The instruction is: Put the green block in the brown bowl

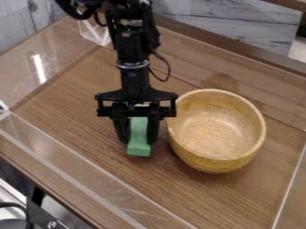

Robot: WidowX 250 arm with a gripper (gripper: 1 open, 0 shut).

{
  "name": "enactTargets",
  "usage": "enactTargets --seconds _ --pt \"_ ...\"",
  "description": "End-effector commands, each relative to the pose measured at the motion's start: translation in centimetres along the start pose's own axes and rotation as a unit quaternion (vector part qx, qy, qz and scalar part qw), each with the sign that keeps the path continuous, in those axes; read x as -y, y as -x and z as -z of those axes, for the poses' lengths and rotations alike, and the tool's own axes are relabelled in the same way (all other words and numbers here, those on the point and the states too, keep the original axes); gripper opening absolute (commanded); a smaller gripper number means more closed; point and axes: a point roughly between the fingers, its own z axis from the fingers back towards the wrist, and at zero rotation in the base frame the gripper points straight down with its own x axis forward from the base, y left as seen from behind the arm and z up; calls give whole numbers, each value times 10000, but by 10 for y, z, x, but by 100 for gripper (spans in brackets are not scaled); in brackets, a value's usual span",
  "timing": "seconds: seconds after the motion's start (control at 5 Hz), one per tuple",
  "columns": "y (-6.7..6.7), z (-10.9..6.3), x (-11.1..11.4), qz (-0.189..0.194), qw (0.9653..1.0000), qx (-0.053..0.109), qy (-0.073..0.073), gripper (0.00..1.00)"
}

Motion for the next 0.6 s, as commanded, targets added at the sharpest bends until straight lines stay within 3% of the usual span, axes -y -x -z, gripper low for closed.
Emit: enactTargets --seconds 0.0,0.4 --pt "-1 -24 8 165 9993 325 92 0" --pt "11 -37 19 355 9988 293 151 0"
